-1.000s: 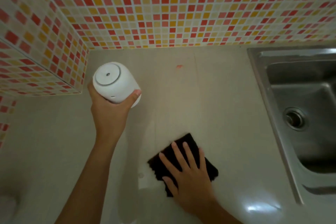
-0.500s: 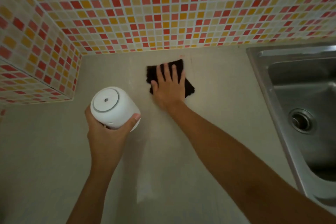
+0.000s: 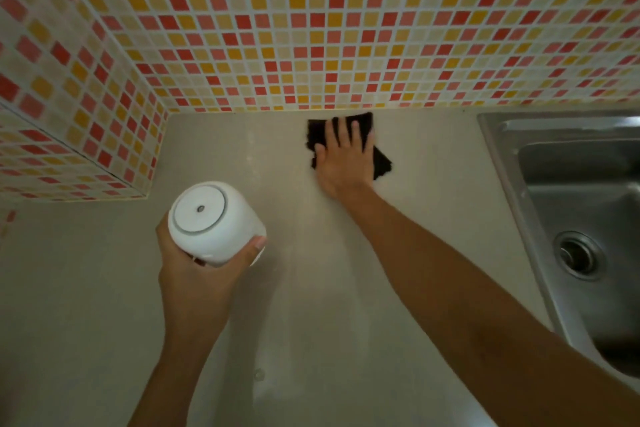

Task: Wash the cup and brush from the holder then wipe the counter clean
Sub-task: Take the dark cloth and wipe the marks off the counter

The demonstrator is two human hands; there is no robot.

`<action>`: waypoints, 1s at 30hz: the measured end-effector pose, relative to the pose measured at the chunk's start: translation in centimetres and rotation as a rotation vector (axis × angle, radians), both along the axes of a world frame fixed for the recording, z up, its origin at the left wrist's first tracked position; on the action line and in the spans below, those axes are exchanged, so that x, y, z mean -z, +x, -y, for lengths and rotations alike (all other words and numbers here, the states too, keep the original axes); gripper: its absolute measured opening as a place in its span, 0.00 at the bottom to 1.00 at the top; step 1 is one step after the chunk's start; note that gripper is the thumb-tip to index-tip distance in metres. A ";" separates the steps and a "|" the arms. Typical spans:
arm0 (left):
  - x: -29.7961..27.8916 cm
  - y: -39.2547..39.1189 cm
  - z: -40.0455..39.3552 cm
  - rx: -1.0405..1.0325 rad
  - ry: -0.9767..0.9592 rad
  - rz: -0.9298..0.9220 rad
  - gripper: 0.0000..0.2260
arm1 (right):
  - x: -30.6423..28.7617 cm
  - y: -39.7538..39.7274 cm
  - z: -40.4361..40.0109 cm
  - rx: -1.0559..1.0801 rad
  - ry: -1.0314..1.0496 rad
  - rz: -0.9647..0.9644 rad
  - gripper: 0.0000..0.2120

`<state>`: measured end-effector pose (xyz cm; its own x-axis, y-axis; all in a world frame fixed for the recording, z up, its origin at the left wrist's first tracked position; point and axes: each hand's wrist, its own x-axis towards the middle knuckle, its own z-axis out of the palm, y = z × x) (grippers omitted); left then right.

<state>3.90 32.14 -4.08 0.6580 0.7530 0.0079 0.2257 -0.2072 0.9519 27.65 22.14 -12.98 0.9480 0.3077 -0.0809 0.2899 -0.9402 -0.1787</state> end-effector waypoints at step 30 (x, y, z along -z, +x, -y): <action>-0.3 0.8 -0.7 -0.009 0.069 0.009 0.42 | -0.3 -4.3 0.7 -0.134 0.041 -0.111 0.27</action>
<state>4.72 32.89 -3.80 0.6507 0.7565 0.0662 0.2191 -0.2705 0.9375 23.33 21.47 -12.64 0.8843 0.4358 -0.1678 0.3884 -0.8858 -0.2539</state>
